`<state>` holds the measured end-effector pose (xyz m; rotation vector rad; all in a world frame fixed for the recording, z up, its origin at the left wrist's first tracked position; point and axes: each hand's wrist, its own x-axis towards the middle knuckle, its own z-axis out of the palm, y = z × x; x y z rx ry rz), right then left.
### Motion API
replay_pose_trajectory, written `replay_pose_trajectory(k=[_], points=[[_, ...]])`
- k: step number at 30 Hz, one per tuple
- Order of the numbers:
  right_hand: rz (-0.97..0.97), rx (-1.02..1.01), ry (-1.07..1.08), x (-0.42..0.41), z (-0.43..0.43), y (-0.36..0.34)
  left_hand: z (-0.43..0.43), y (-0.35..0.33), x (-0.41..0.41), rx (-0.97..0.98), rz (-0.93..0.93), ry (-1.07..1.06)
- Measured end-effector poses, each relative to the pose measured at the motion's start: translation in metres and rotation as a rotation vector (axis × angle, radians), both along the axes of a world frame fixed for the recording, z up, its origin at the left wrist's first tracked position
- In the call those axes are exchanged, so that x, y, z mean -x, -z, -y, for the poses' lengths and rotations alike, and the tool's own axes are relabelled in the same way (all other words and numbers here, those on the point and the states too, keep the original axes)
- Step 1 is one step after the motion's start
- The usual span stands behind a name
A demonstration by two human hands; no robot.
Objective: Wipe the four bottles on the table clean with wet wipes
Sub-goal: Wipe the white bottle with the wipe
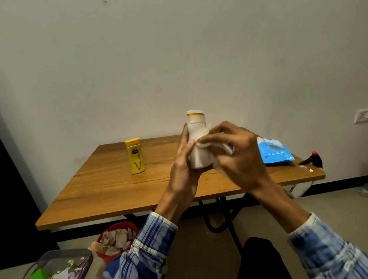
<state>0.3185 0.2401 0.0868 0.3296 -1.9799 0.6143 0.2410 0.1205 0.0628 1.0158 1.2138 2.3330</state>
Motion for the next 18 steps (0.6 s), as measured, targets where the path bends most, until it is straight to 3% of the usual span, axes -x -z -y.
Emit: replay_pose_trajectory(k=[3,9,13,18], points=[[-0.096,0.173,0.013,0.003,-0.009,-0.013,-0.002,0.001,0.0,0.038,-0.05,0.019],[-0.087,-0.018,-0.014,-0.002,0.001,-0.005,0.0,0.001,0.007,0.0,0.049,0.029],[-0.109,0.155,-0.008,0.002,-0.008,-0.012,-0.003,0.0,0.001,0.079,0.013,-0.132],[-0.03,0.107,-0.014,0.004,-0.001,0.004,-0.003,-0.005,0.002,-0.017,0.08,-0.153]])
